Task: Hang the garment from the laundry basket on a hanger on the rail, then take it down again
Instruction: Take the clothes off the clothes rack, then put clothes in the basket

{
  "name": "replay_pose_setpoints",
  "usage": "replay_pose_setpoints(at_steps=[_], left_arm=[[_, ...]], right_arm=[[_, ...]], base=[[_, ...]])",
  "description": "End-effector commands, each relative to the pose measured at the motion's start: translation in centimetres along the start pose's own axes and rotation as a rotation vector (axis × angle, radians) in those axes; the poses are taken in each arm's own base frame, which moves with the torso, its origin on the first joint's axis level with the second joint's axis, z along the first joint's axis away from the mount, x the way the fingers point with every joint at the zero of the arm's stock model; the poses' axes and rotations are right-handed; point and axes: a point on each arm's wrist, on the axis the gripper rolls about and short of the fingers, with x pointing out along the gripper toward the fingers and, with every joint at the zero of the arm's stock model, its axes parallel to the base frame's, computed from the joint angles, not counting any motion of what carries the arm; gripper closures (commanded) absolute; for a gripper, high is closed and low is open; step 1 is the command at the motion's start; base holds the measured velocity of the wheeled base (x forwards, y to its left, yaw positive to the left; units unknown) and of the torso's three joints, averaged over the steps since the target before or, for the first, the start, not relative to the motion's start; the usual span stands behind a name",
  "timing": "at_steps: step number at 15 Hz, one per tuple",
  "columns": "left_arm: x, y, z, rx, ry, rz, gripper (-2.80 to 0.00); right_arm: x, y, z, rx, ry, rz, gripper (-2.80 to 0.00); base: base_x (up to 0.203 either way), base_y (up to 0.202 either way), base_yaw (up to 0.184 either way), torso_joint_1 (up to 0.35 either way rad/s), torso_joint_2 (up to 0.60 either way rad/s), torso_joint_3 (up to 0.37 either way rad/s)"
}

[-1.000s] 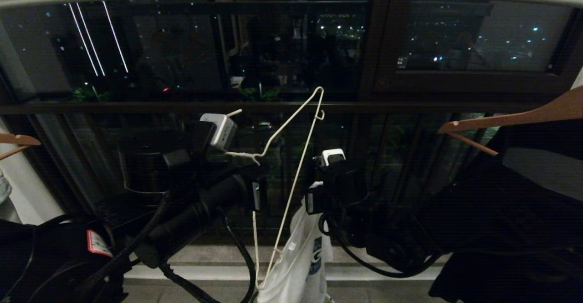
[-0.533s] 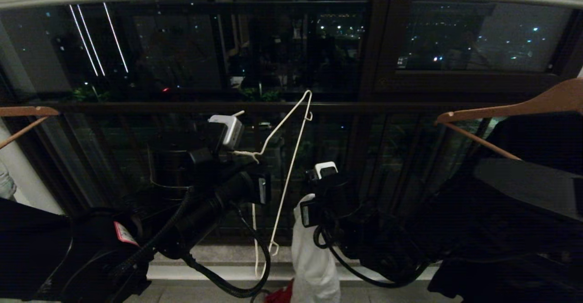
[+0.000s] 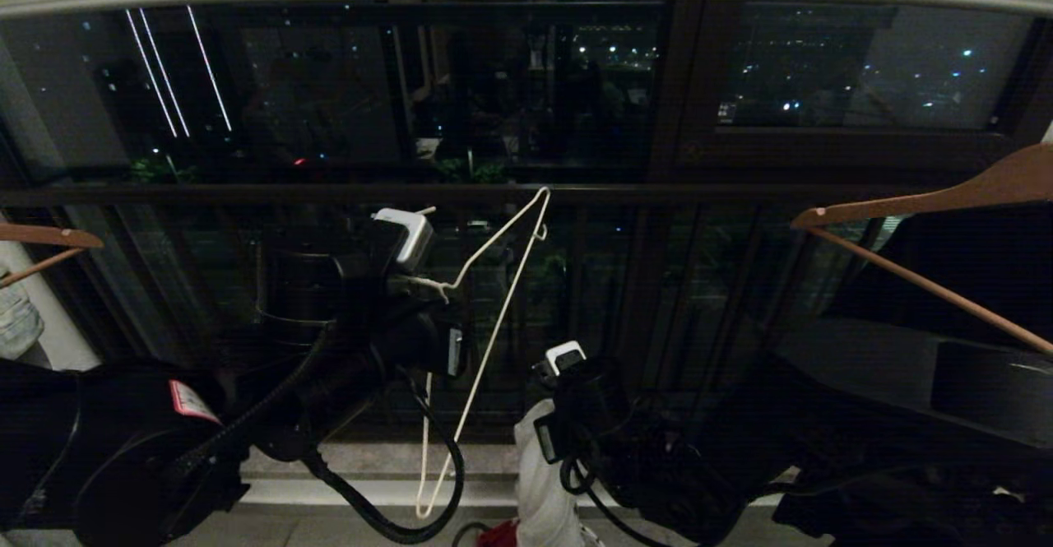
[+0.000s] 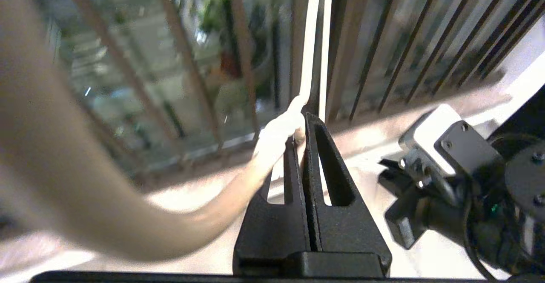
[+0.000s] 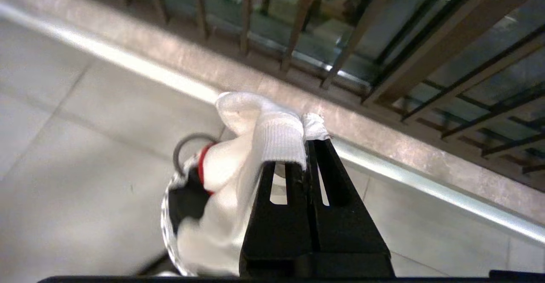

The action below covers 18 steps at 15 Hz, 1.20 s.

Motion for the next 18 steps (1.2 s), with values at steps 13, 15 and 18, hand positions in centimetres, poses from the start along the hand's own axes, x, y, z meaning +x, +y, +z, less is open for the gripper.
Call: replay_pose_setpoints(at_steps=[13, 15, 18], left_arm=[[-0.7, 0.6, 1.2, -0.003, 0.002, 0.027, 0.0], [-0.7, 0.5, 1.2, -0.003, 0.002, 0.026, 0.0], [-0.7, 0.5, 1.2, -0.001, 0.002, 0.026, 0.0]], right_arm=[[-0.1, 0.8, -3.0, -0.169, 0.084, 0.027, -2.8], [0.0, 0.8, -3.5, -0.202, 0.099, 0.032, -2.8], [-0.2, 0.6, -4.3, -0.289, 0.127, 0.054, -2.8]], base=[[0.0, 0.0, 0.0, 0.0, 0.0, 0.0], [0.0, 0.0, 0.0, 0.0, 0.0, 0.0], [0.0, 0.0, 0.0, 0.0, 0.0, 0.0]])
